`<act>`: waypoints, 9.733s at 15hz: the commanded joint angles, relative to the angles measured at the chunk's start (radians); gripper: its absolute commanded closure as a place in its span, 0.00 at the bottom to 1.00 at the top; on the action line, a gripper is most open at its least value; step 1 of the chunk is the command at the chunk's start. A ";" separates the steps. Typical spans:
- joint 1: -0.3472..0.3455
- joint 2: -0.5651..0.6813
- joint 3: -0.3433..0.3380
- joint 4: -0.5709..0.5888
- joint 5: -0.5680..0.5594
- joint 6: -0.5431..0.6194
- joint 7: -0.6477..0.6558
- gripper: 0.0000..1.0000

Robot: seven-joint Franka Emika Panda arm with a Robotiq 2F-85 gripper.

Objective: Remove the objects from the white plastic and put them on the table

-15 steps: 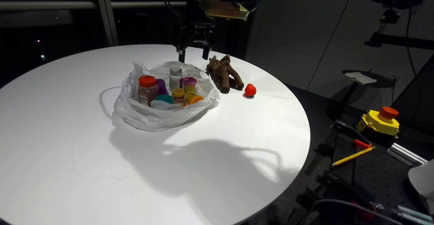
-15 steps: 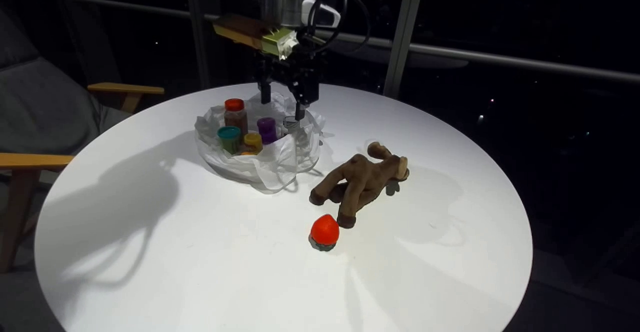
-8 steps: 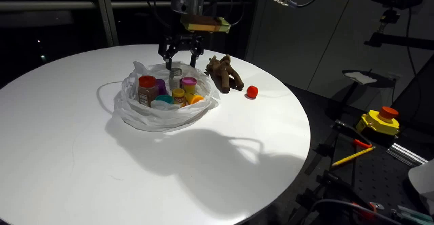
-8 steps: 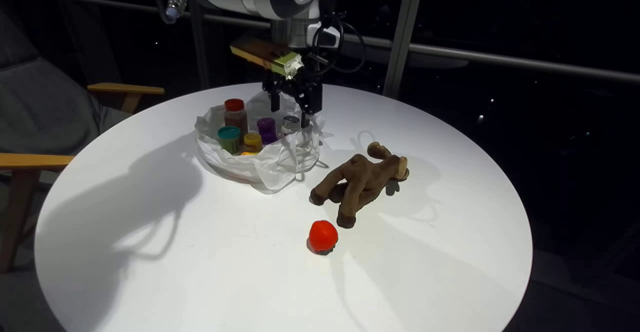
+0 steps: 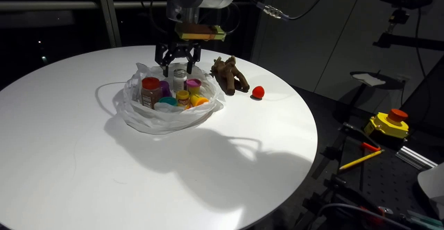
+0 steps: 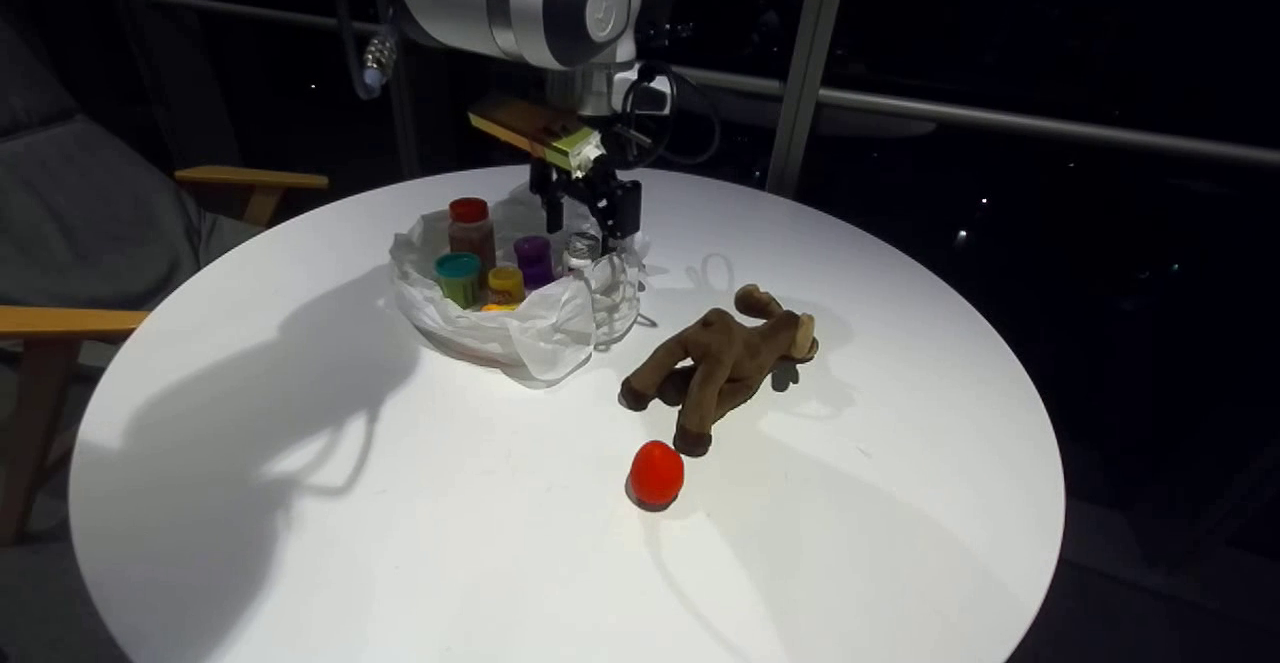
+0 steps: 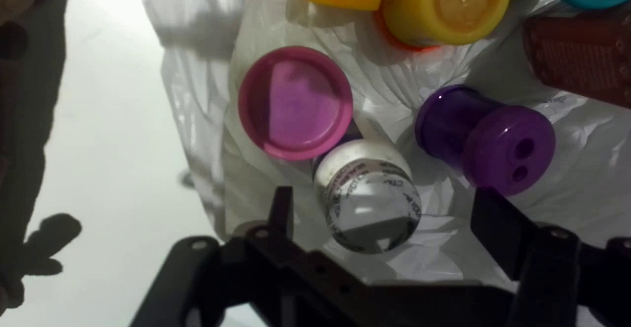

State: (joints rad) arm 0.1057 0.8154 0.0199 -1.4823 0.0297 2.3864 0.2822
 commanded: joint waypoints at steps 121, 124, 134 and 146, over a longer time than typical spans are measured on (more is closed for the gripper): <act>0.107 -0.462 -0.105 -1.032 -0.083 0.790 -0.001 0.19; 0.019 -0.521 0.019 -1.035 -0.034 0.779 -0.065 0.00; 0.018 -0.450 0.076 -0.689 -0.121 0.290 -0.215 0.00; 0.024 -0.280 0.126 -0.432 -0.103 0.243 -0.330 0.00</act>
State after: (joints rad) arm 0.1154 0.5149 0.1357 -1.9690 -0.0937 2.6200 -0.0219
